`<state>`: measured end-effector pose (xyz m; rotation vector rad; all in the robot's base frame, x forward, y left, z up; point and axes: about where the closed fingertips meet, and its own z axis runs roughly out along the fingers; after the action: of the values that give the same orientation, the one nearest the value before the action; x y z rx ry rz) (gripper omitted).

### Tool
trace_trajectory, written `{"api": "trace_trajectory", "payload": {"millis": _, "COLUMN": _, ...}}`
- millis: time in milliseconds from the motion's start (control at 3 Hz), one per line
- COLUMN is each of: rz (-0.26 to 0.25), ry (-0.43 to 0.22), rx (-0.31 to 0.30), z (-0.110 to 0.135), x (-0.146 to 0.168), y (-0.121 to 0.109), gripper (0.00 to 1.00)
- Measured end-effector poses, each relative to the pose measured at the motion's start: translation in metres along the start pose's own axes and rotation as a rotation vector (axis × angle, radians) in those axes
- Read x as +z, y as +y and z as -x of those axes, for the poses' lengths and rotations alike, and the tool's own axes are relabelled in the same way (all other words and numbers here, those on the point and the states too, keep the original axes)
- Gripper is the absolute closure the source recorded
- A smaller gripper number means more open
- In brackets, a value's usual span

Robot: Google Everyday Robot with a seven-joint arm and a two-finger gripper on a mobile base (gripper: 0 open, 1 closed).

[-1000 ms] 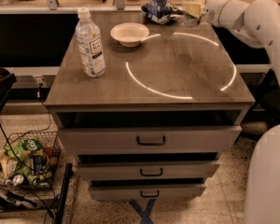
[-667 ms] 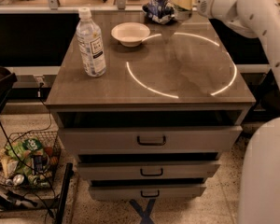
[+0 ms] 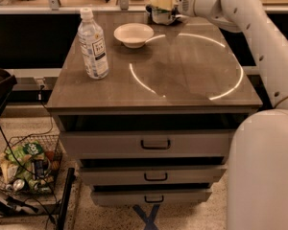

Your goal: Place 7up can into paper bowl

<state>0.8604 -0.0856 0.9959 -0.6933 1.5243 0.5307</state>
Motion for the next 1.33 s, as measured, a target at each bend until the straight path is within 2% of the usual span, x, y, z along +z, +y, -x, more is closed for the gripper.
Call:
{"api": "trace_trajectory", "payload": {"millis": 333, "rz": 0.115, "ry": 0.013, "rx": 0.025, "z": -0.009, "x": 0.025, "y": 0.037, "gripper": 1.0}}
{"api": "trace_trajectory", "payload": {"millis": 667, "rz": 0.203, "ry": -0.006, "rx": 0.058, "z": -0.019, "x": 0.047, "y": 0.061, "gripper": 1.0}}
{"api": "trace_trajectory", "payload": {"millis": 1000, "rz": 0.269, "ry": -0.044, "rx": 0.08, "z": -0.027, "x": 0.062, "y": 0.076, "gripper": 1.0}}
{"api": "trace_trajectory", "payload": {"millis": 1333, "rz": 0.296, "ry": -0.089, "rx": 0.094, "z": -0.037, "x": 0.075, "y": 0.078, "gripper": 1.0}}
